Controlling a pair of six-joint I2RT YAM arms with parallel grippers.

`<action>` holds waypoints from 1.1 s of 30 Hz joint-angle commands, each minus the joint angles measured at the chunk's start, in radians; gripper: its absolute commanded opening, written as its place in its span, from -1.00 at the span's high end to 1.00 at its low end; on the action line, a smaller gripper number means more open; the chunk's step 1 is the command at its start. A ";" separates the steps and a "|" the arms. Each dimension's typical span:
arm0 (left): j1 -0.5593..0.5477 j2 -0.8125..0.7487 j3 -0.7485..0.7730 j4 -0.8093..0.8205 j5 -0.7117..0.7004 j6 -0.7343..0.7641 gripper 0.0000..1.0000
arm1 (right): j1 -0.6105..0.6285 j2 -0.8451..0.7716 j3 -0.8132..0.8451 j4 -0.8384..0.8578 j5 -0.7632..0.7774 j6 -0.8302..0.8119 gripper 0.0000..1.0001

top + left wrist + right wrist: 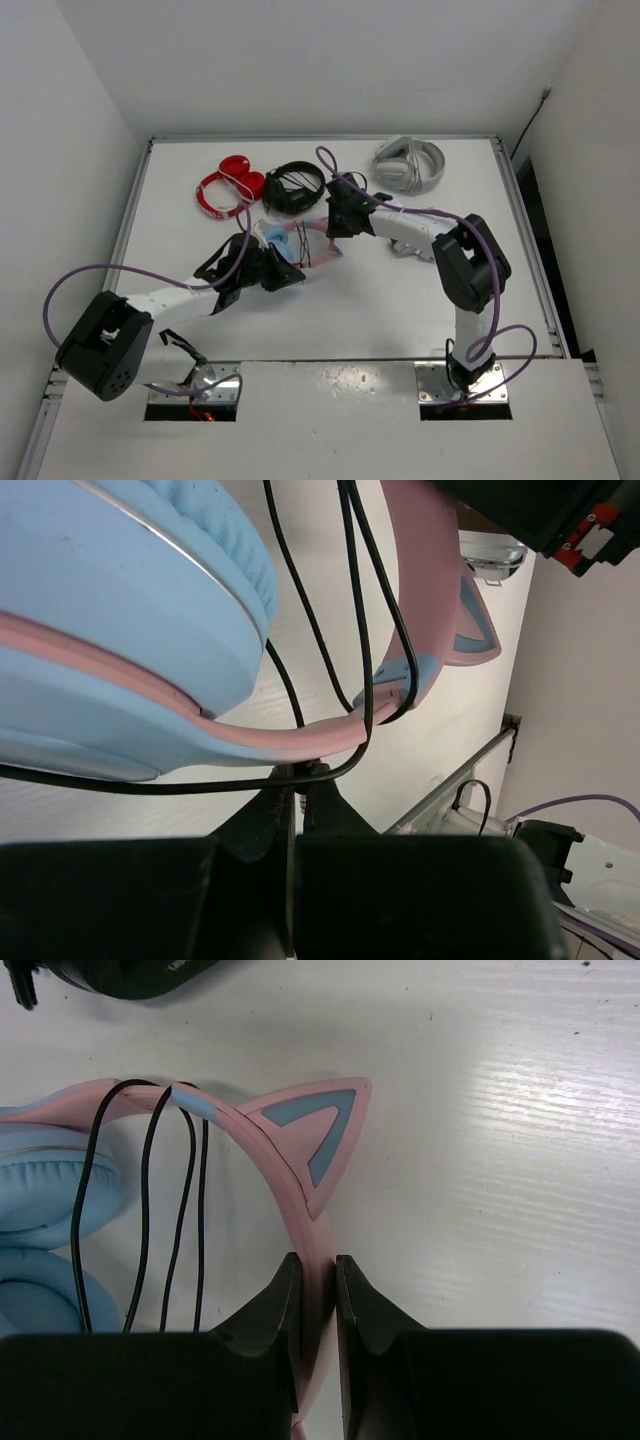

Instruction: Wrap the headphones

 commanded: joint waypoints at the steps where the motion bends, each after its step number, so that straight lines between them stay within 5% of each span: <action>1: 0.012 -0.018 -0.006 0.029 0.022 -0.025 1.00 | 0.021 0.009 0.000 0.115 0.024 0.023 1.00; 17: 0.073 0.030 -0.054 0.006 0.022 -0.063 1.00 | 0.076 0.060 -0.099 0.241 0.007 0.036 1.00; 19: 0.073 0.041 -0.054 0.015 0.022 -0.063 1.00 | 0.076 0.060 -0.122 0.250 0.007 0.036 0.81; 26: 0.083 0.073 -0.054 0.035 0.031 -0.063 1.00 | 0.076 0.025 -0.158 0.259 -0.030 0.036 -0.30; 33: 0.083 0.094 -0.054 0.035 0.031 -0.054 0.96 | 0.076 -0.060 -0.167 0.235 -0.050 0.008 -0.62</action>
